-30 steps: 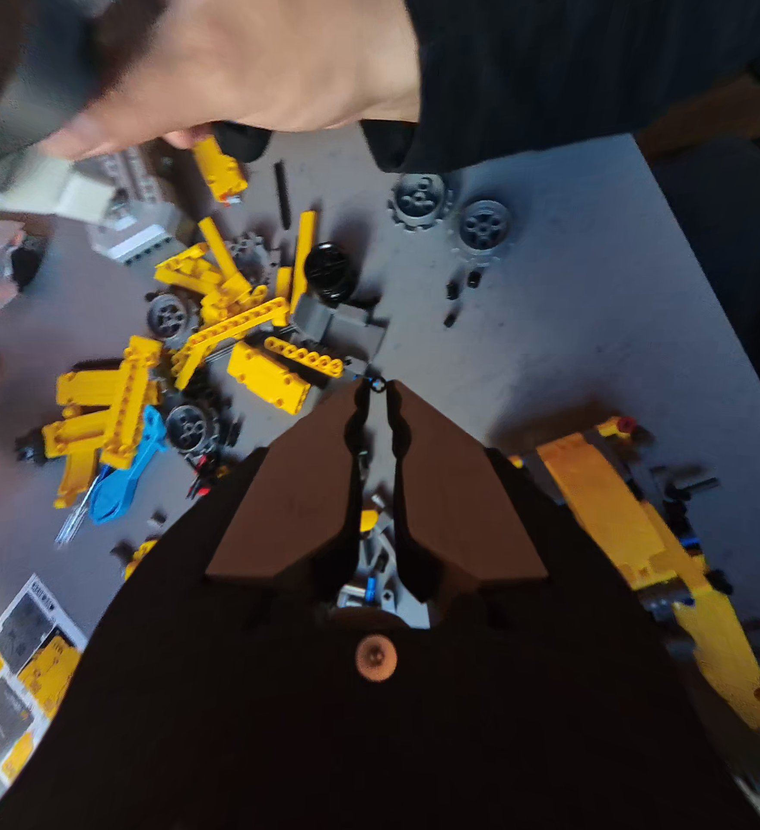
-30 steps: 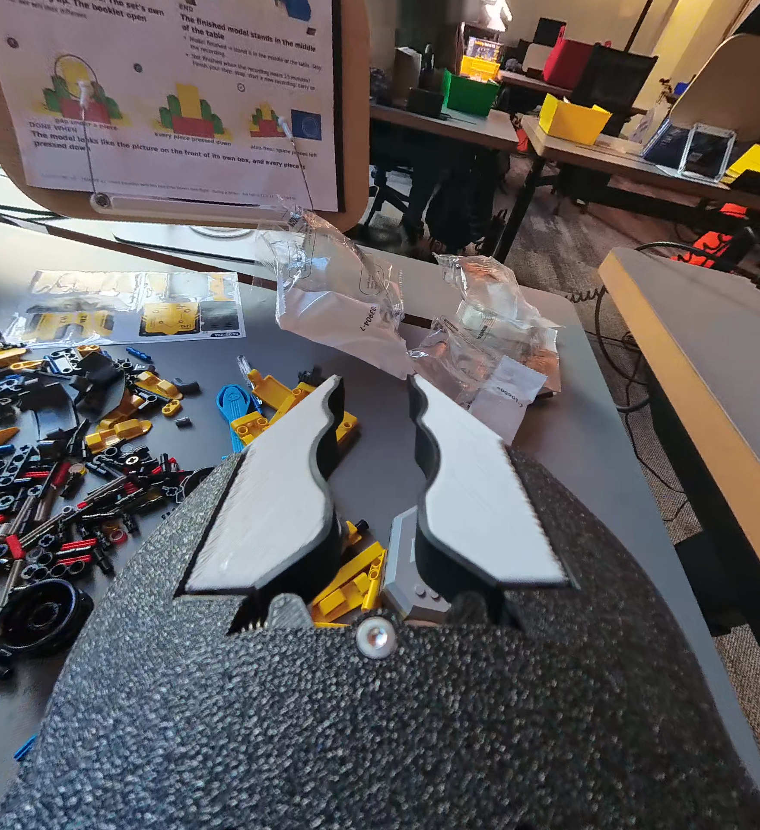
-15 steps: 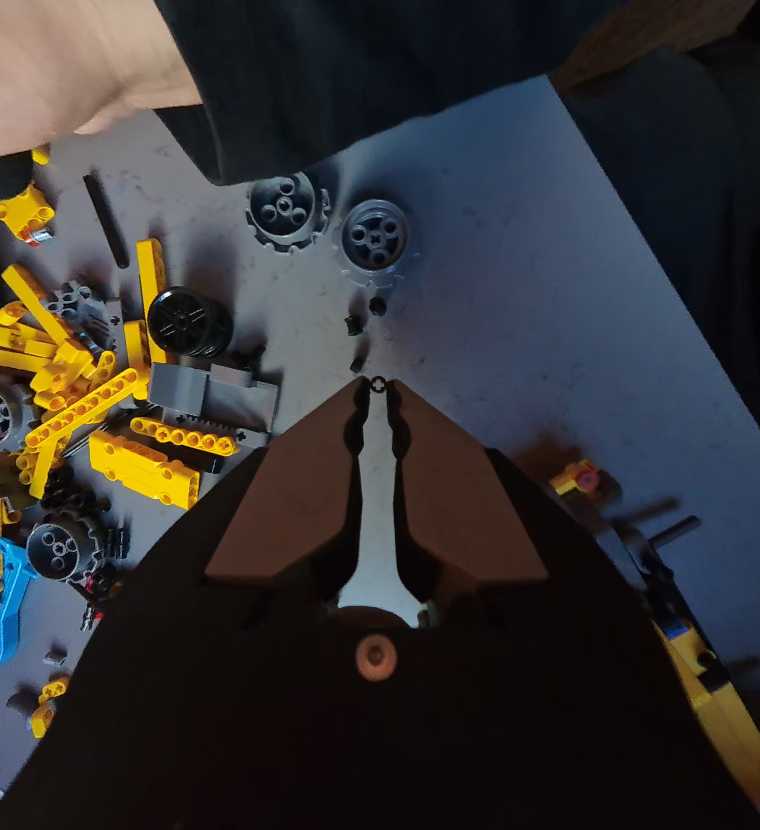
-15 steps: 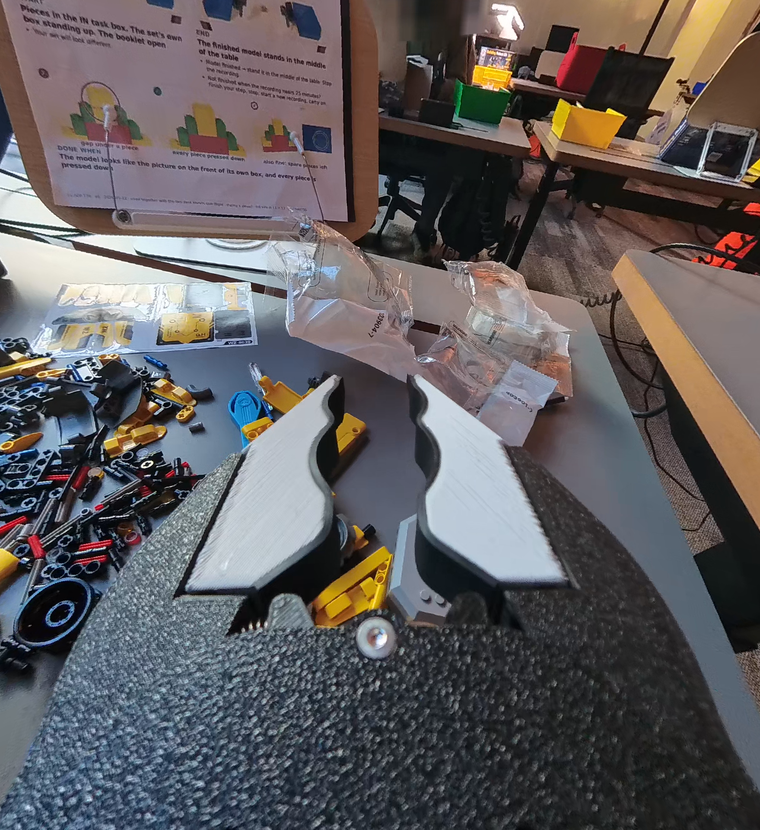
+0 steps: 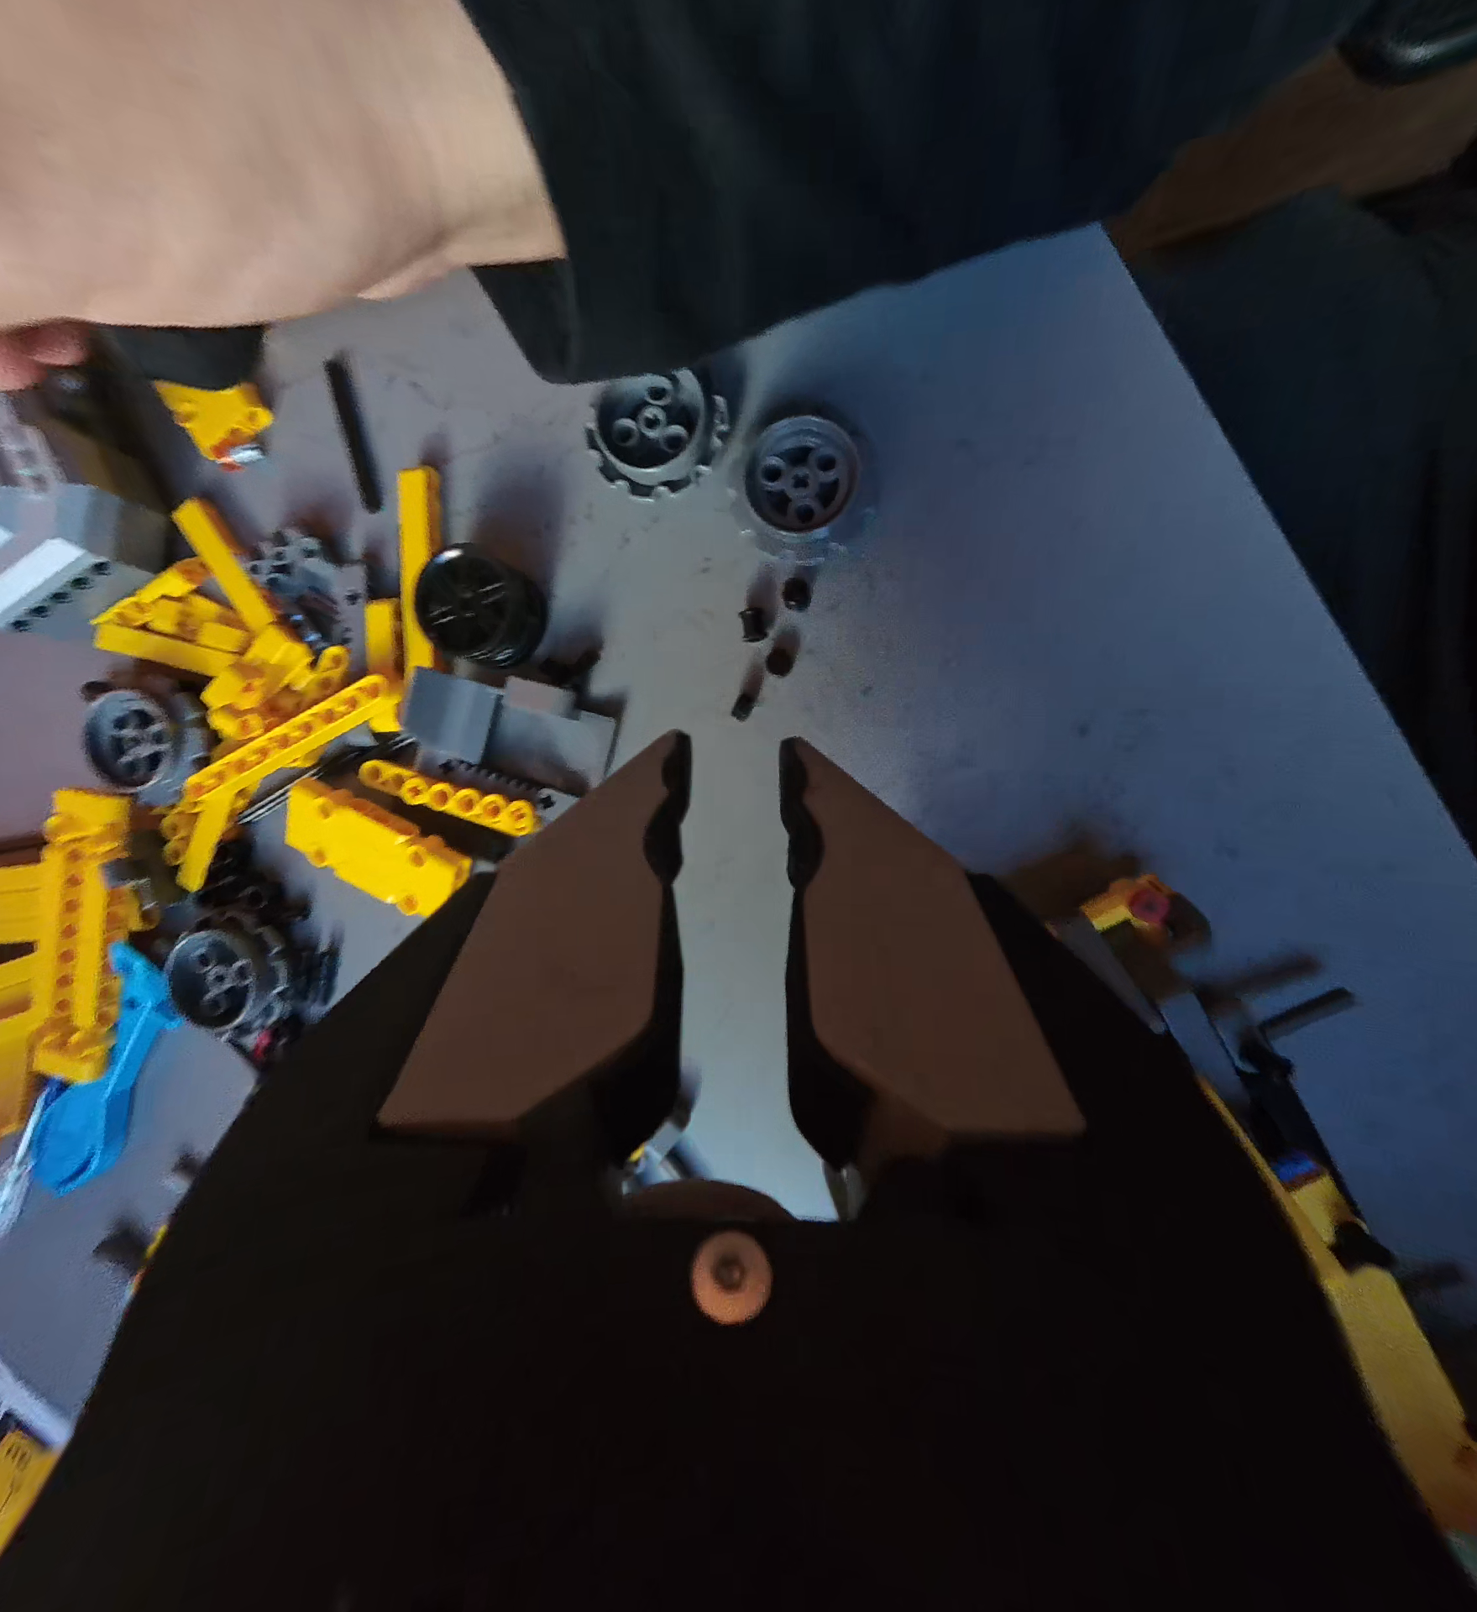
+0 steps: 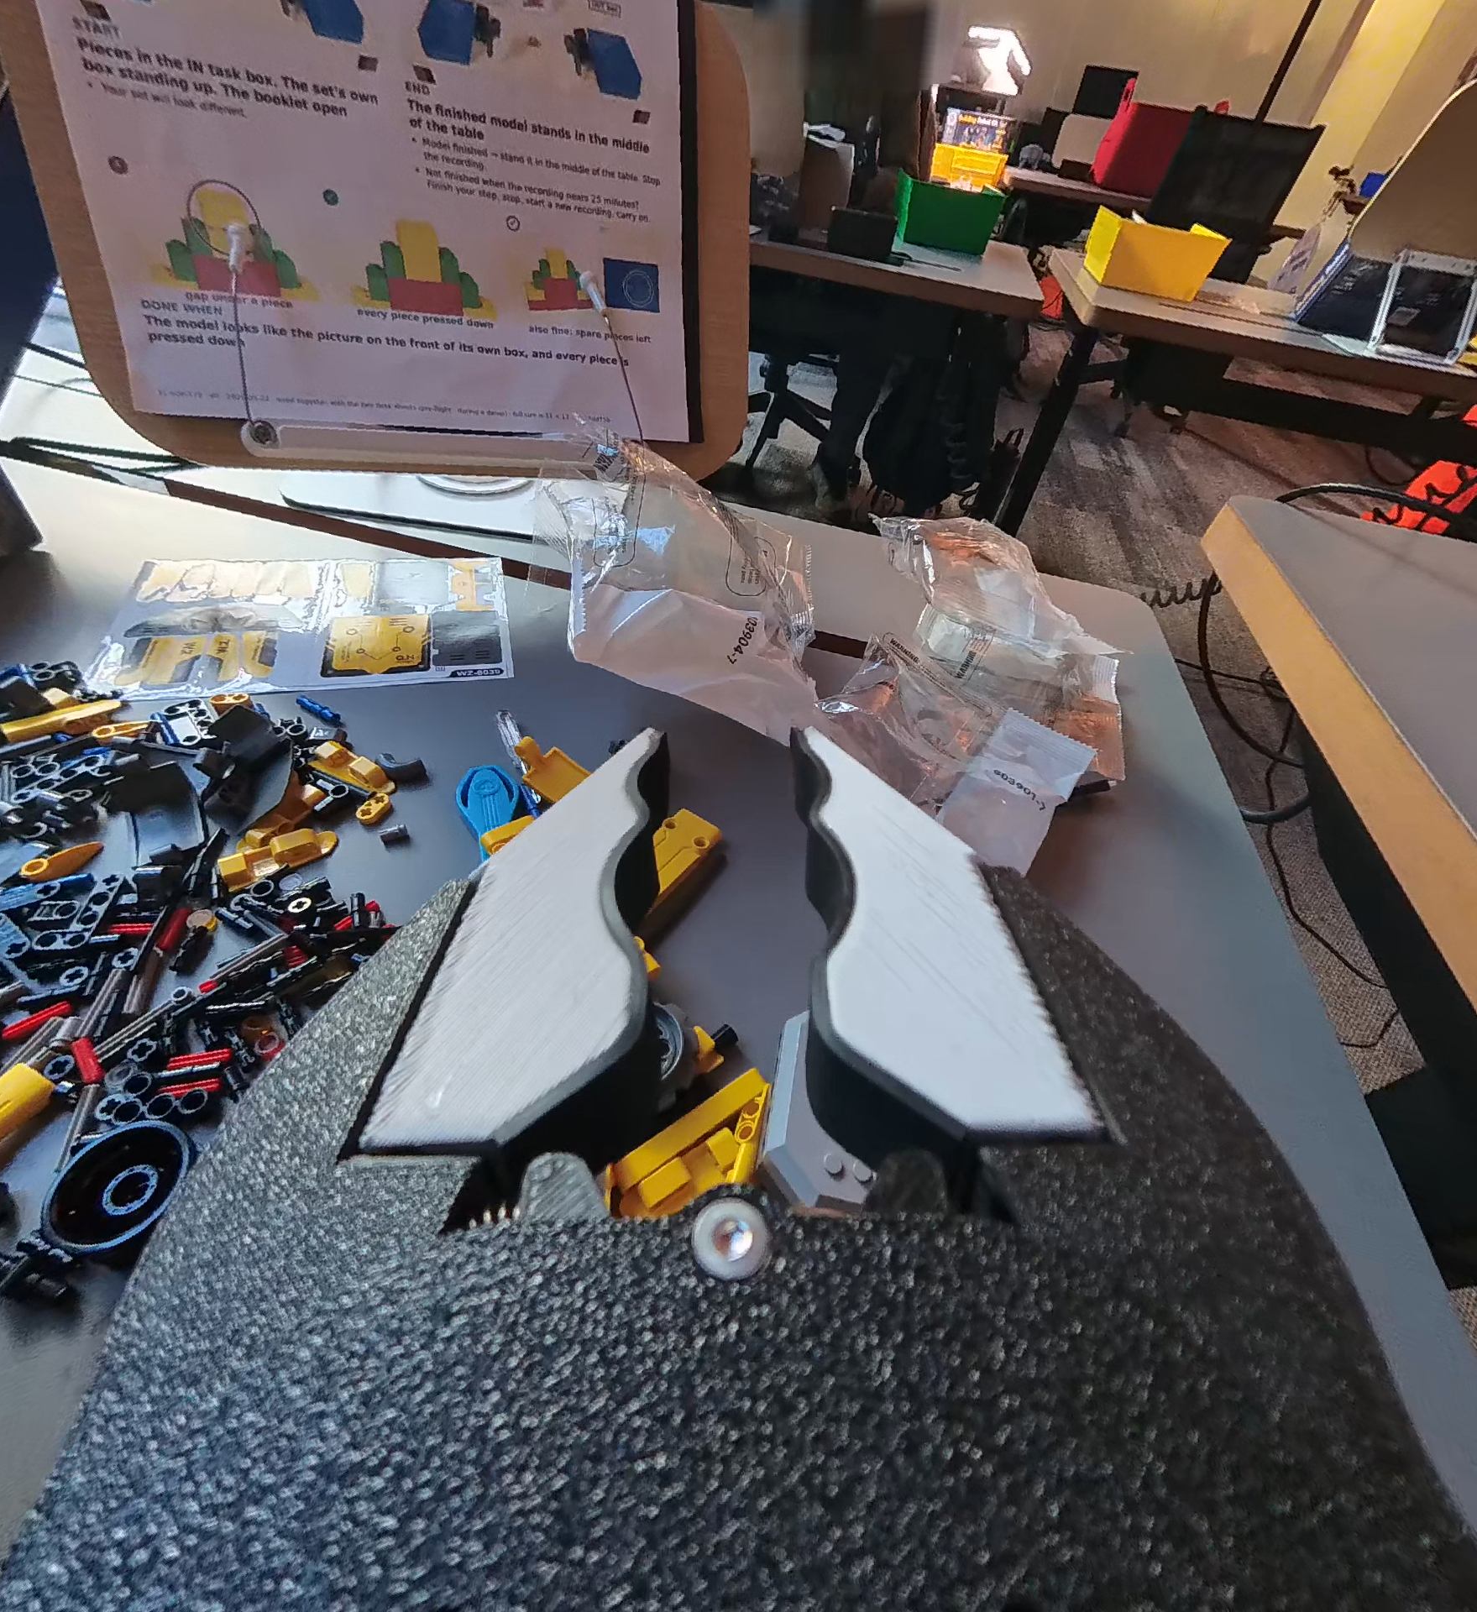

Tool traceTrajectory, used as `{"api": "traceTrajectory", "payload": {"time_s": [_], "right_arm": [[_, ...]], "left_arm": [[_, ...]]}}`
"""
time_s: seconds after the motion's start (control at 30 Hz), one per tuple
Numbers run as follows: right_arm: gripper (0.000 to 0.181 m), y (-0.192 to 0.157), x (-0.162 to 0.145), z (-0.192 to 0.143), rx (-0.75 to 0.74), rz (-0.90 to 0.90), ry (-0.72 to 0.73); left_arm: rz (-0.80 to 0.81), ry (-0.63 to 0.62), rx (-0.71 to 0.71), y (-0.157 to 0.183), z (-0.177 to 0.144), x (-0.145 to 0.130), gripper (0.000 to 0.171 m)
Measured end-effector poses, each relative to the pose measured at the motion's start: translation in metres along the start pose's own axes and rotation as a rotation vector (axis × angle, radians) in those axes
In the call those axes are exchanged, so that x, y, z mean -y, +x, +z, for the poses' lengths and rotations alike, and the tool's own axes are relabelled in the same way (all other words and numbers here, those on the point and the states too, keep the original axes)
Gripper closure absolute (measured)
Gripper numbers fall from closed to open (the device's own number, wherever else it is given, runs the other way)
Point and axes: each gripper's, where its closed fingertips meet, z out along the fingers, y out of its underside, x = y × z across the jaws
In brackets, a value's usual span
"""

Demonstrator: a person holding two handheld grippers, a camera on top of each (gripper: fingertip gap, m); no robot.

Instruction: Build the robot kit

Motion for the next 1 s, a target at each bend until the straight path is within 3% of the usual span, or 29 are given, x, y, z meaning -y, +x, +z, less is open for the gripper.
{"api": "traceTrajectory", "payload": {"time_s": [0.2,0.27,0.4,0.47,0.53,0.6,0.7,0.8,0.83,0.9,1.0], "right_arm": [[0.148,0.008,-0.001,0.001,-0.057,-0.022,0.007],[0.142,0.010,-0.001,0.002,-0.073,-0.020,0.006],[0.109,0.019,-0.005,0.005,-0.149,-0.059,-0.015],[0.098,0.031,-0.001,0.002,-0.228,-0.071,0.006],[0.088,0.040,0.005,-0.003,-0.296,-0.063,0.036],[0.088,0.027,0.013,-0.013,-0.286,-0.058,0.026],[0.088,-0.017,0.040,-0.039,-0.170,-0.111,0.067],[0.085,-0.058,0.043,-0.067,-0.049,-0.137,0.015],[0.085,-0.071,0.038,-0.077,-0.015,-0.140,-0.014],[0.085,-0.102,0.027,-0.097,0.088,-0.153,-0.060],[0.085,-0.150,0.009,-0.132,0.335,-0.143,-0.093]], "left_arm": [[-0.228,0.101,0.292,-0.040,-0.056,0.010,0.143],[-0.323,0.121,0.459,-0.051,-0.082,0.002,0.141],[-0.591,0.109,0.889,-0.061,-0.148,-0.042,0.141],[-0.752,0.112,1.068,-0.054,-0.173,-0.072,0.131],[-0.850,0.021,1.205,-0.037,-0.189,-0.107,0.127],[-0.917,-0.069,1.329,-0.017,-0.204,-0.138,0.128],[-1.003,-0.103,1.402,0.011,-0.211,-0.160,0.125],[-1.078,-0.048,1.408,0.035,-0.213,-0.166,0.116],[-1.087,-0.022,1.387,0.042,-0.212,-0.166,0.103],[-1.087,0.026,1.302,0.059,-0.206,-0.163,0.056],[-1.105,0.112,1.138,0.085,-0.188,-0.155,0.050]]}}
